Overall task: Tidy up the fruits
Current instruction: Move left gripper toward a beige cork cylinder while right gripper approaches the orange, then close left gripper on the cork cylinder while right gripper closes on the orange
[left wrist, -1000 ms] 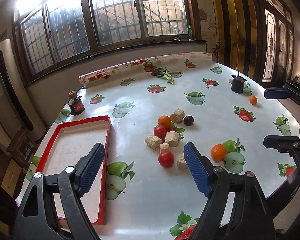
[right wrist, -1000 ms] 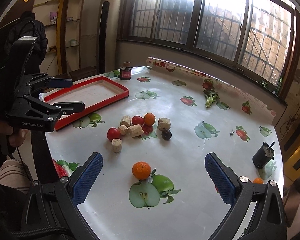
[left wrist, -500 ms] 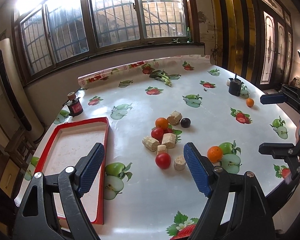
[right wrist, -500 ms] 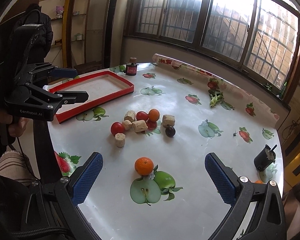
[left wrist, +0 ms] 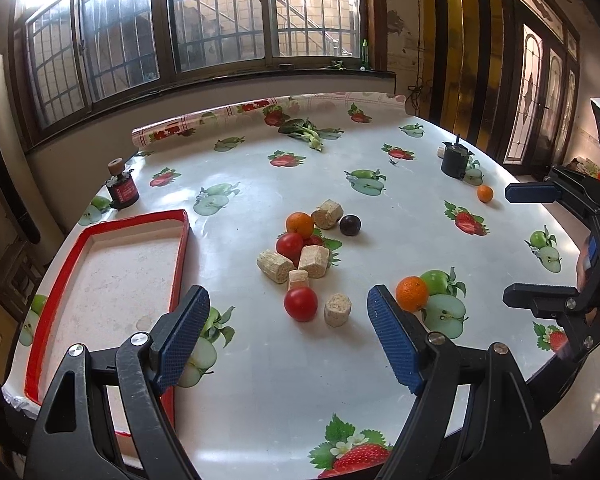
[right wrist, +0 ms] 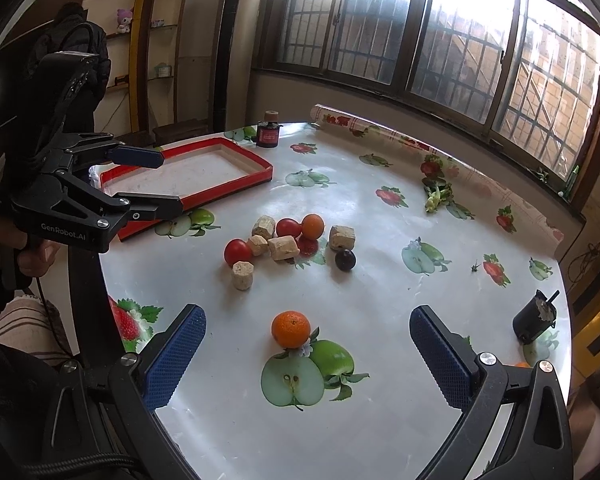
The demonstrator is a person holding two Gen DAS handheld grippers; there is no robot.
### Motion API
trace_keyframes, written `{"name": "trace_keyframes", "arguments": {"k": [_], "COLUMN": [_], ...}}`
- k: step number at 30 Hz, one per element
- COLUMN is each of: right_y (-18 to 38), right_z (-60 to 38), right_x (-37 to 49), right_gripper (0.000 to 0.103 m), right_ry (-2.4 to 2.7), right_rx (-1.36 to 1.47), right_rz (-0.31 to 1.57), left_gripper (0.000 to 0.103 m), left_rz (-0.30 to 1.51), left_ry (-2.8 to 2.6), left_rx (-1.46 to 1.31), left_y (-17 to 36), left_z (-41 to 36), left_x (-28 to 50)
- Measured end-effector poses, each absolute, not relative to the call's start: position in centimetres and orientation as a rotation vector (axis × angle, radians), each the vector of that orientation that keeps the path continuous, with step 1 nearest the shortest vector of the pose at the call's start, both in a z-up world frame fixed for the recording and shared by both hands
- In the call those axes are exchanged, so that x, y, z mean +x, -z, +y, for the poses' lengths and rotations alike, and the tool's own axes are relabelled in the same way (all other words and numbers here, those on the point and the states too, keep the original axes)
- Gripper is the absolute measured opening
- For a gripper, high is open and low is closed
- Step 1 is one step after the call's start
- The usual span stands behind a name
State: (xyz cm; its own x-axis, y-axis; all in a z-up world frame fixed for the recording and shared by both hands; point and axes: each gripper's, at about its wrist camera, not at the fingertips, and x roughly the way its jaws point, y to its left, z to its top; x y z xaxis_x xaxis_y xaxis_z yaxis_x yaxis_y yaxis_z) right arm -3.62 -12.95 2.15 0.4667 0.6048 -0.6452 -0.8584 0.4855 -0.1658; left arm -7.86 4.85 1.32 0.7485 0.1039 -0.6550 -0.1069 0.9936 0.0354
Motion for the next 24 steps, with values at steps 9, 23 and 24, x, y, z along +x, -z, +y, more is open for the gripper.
{"name": "trace_keyframes", "arguments": {"k": [9, 23, 24], "right_y": [1.0, 6.7, 6.8], "right_z": [-11.7, -9.1, -9.0], "right_x": [-1.3, 2.6, 2.7], "right_gripper": [0.093, 0.054, 0.053], "right_ry": [-1.014, -1.023, -1.025], "right_rx": [-0.457, -0.425, -0.424], "right_rz": [0.688, 0.905, 0.908], "left_gripper": [0.079, 0.037, 0.032], "left_rz": [0.849, 0.934, 0.941], "left_ry": [-0.022, 0.068, 0.077], "left_rx": [-0.086, -0.064, -0.059], "left_y": [2.8, 4.7, 4.8], "left_z": [4.4, 3.8, 3.7], "left_x": [-4.9, -1.4, -1.4]}}
